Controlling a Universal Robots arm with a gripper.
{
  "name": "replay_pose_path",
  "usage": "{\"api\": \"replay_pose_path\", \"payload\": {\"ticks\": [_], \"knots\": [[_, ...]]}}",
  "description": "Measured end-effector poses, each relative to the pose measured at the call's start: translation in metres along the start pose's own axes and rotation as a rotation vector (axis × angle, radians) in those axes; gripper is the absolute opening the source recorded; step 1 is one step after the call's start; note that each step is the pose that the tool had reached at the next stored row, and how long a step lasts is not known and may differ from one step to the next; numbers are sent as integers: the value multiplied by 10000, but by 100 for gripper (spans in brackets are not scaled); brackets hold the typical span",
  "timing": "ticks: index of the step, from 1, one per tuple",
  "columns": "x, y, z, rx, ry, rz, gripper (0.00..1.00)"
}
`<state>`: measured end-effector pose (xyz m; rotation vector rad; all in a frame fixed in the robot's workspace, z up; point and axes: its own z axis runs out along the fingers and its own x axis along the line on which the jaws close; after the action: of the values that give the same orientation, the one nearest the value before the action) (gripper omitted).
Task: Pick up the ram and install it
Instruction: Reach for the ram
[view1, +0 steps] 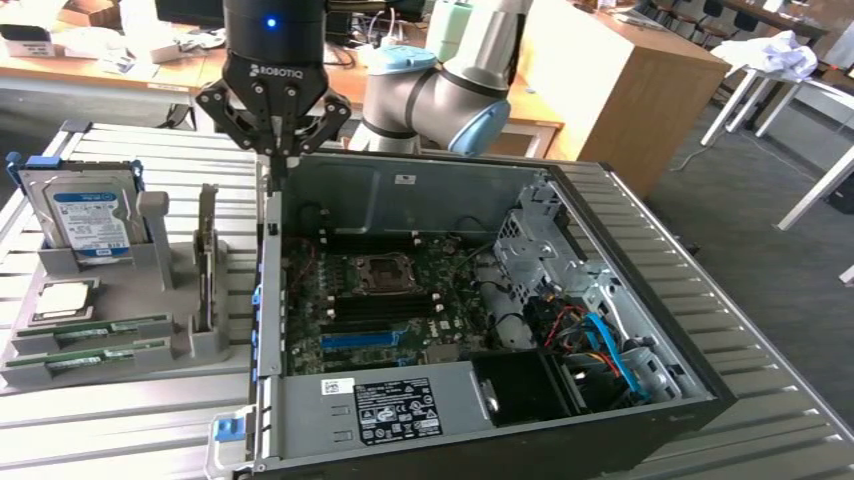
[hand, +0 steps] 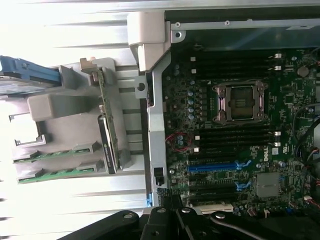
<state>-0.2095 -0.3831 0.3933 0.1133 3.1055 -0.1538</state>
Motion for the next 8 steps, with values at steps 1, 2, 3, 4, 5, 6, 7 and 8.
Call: {"api": "replay_pose_path", "payload": {"ticks": [1,2,3,4,5,6,7,8], "knots": [[7,0,0,0,0,0,10],[13,-1,0,0,0,0,10],[20,-2,-1,0,0,0,10],[27,-2,-1,0,0,0,10],[33,-2,-1,-1,0,1,10],[38,-3,-1,0,-1,0,10],[44,-3,-1,0,0,0,10],[50,-4,-1,0,0,0,10]]}}
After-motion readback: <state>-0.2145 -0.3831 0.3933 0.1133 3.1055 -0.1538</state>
